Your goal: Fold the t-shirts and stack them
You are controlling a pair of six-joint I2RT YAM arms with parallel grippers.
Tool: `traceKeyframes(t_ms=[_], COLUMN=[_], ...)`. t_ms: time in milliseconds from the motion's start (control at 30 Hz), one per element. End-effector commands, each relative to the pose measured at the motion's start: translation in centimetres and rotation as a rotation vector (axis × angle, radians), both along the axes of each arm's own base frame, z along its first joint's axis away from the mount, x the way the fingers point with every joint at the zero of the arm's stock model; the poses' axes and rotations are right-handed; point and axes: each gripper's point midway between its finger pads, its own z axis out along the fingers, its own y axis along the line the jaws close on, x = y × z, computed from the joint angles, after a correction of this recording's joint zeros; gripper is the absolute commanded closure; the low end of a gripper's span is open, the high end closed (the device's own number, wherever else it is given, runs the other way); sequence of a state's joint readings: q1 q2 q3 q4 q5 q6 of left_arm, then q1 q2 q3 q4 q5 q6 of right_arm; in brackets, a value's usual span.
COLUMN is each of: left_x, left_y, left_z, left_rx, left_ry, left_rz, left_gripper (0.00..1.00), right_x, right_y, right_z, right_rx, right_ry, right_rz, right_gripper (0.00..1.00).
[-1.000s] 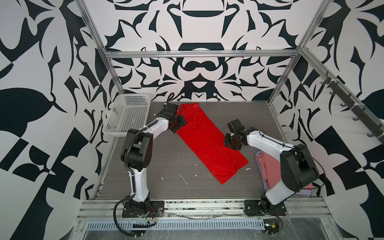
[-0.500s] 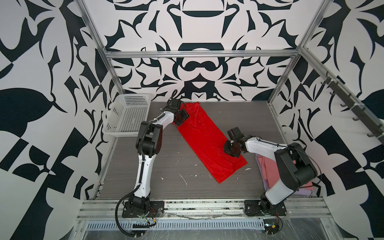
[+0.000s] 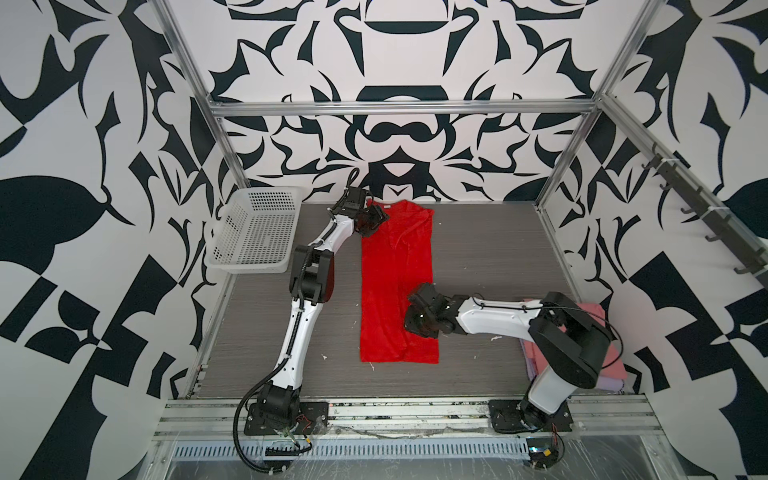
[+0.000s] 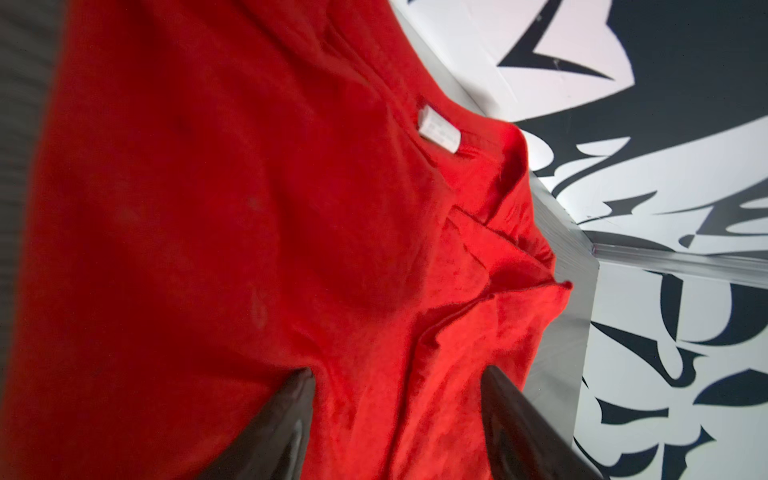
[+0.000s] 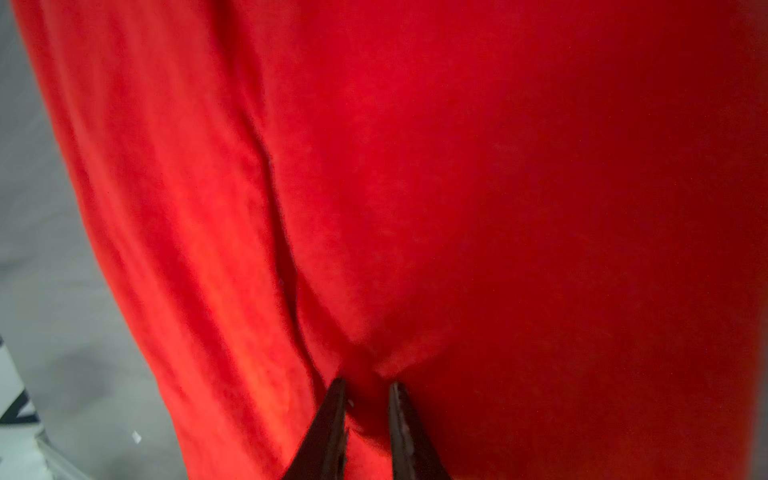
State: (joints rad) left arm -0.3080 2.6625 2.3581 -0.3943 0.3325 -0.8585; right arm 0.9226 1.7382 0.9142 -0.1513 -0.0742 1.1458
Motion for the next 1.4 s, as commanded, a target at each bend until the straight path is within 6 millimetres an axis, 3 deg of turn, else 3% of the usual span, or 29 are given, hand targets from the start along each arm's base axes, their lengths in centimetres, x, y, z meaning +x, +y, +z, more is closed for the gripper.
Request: traceKeyframes(t_ms=[0,233,400,600,733,833,933,1033,1100,1200,1367], left_x=[-2.1,-4.0,-3.8,-3.3,-2.8,-1.9,-1.3,-2.0,-3.7,-7.9,-18.8], left_y=[0.0,4.6,6.7,7.9,7.3,6.2,5.7,5.8,6.1,7.0,8.1], left_z=[-3.5,-2.9,-2.0,-2.1,-1.8,0.5,5.1,10.4,13.5,15.6,14.8], left_rx=[0.068,0.181,0.209,0.272,0.237,0.172,0.148,0.133,0.118,0.118,0.183], left_ry=[0.078,0.088,0.088,0.113,0.101,0.052,-0.018,-0.101,-0.136,-0.135,-0.043], left_rz=[-0.037,0.046,0.100,0.141,0.128,0.108,0.087,0.073,0.068,0.054,0.005], left_gripper=[0.33,0.33,0.33,0.33,0.33,0.33,0.33,0.32,0.31,0.30,0.29], right_x=[-5.5,-5.2,-6.4,-7.8,-7.2,-5.5,-4.0,-3.0,-2.6,-2.5,-2.9], right_y=[-2.4,-5.0,-7.3,-10.2,-9.1,-7.9,-6.5,-5.6,-6.0,-7.3,-9.5], right_z=[-5.5,-5.7,-5.6,-5.6,-4.6,-2.6,0.2,3.8,6.1,8.3,9.9], right_rx=[-0.213,-0.279,-0.350,-0.401,-0.342,-0.346,-0.325,-0.281,-0.261,-0.234,-0.141], right_ry=[0.209,0.202,0.214,0.223,0.175,0.097,0.020,-0.063,-0.122,-0.166,-0.188], right_rz=[0.058,0.042,0.089,0.103,0.141,0.207,0.265,0.285,0.261,0.196,0.079], right_gripper=[0.77,0.77,0.77,0.77,0.76,0.75,0.73,0.69,0.65,0.59,0.55])
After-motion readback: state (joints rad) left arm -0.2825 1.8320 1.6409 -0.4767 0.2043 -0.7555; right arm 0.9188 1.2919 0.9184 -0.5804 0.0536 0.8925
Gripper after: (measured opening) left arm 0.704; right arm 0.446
